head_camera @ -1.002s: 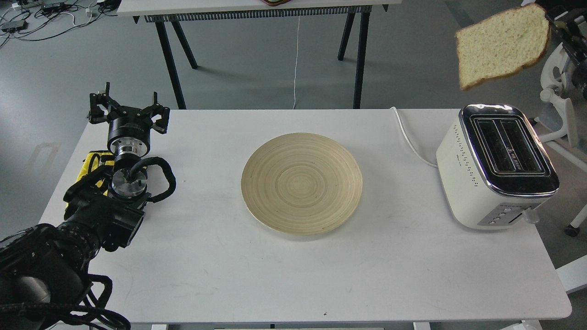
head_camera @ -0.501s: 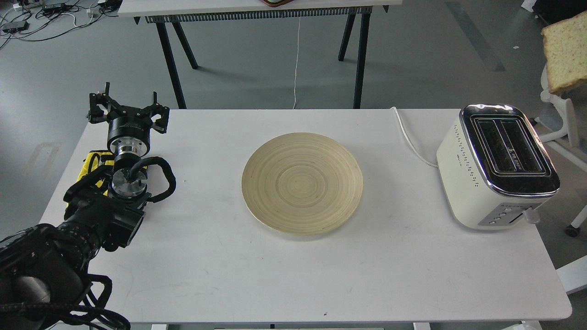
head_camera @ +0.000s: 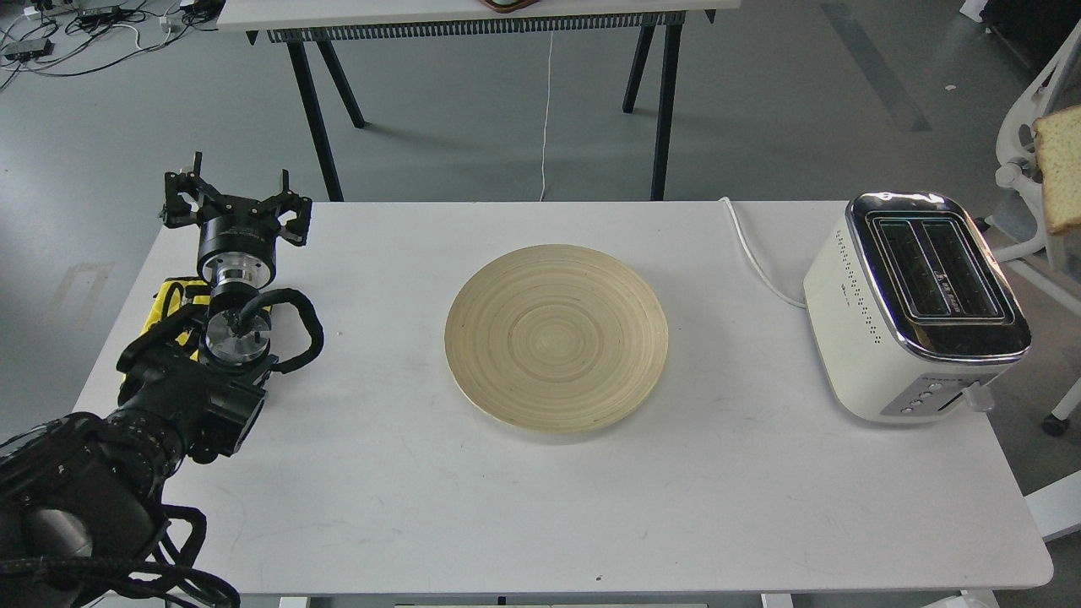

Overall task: Put bread in toaster with right arm
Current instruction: 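Carry the bread slice with the right gripper above the toaster, then lower the bread slice into the toaster slot with the right gripper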

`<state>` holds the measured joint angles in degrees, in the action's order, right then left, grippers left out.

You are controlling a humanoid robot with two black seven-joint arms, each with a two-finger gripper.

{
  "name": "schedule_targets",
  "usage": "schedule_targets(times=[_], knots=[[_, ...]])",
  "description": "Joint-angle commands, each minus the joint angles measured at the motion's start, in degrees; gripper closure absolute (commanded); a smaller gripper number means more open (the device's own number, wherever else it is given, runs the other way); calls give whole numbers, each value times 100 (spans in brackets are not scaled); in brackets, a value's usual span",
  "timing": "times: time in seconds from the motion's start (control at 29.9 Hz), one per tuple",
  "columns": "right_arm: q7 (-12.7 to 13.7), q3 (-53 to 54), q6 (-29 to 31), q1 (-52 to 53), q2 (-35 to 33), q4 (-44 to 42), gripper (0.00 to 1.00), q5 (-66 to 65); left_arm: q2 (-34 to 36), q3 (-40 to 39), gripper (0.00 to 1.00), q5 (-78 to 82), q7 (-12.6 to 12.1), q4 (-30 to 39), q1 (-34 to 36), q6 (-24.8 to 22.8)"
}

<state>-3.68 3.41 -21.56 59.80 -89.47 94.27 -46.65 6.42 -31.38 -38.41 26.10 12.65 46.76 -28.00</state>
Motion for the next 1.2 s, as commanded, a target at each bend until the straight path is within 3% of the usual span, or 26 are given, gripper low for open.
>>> schedule_targets(times=[0.0,0.63,1.17], knots=[[104,-104,3,-4,166,-31,100,-10,0,0,0,0,0,0,0,0],[218,-359,-50,-74,1080,-435,100,7,0,0,0,0,0,0,0,0],[219,-359,-67,-215,1283,-594,100,-1,0,0,0,0,0,0,0,0]])
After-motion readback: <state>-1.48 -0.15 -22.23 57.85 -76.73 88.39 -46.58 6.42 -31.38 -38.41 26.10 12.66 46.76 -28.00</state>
